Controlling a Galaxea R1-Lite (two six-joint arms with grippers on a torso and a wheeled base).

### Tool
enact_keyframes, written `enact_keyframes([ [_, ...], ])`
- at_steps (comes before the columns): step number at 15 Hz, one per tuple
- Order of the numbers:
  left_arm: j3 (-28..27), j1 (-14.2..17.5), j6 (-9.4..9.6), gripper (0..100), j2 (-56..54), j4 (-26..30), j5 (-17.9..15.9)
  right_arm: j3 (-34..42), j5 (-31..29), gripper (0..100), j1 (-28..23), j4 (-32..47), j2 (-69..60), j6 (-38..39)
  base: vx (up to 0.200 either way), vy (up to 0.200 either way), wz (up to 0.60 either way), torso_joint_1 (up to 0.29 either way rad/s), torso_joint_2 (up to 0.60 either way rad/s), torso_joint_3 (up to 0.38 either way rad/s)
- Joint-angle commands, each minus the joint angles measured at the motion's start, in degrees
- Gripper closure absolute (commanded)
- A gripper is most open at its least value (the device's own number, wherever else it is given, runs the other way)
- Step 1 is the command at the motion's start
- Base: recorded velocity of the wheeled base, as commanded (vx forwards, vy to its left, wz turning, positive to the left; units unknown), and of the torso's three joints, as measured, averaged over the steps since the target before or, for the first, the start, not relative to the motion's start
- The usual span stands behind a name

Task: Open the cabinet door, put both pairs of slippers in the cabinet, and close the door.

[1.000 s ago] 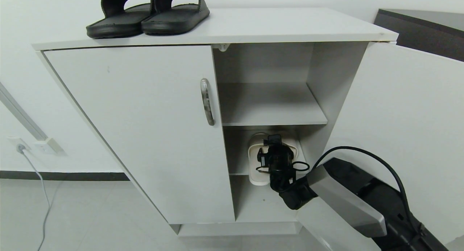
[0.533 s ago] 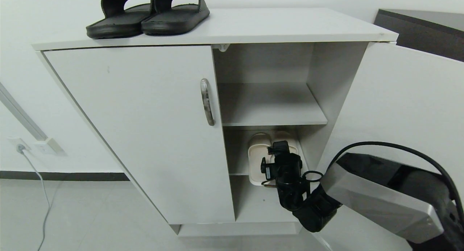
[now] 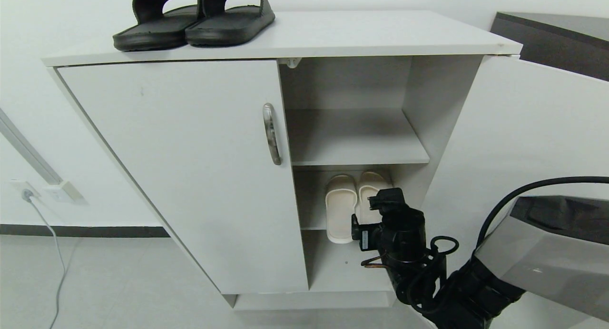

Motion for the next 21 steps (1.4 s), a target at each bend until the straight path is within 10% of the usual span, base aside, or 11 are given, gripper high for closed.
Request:
enact_keyframes([
  [1,0.0,-0.1,0.02,100,0.1,-0.1,0.1,0.4,0.0,0,0.3,0.0,-1.1,0.0,-0.200,0.000,0.00,0.002,0.01,-0.002],
  [21,0.0,0.0,0.02,100,0.1,0.0,0.0,2.5,-0.9,0,1.3,-2.0,-1.5,-0.3,-0.050,0.000,0.00,0.001,0.00,0.001],
])
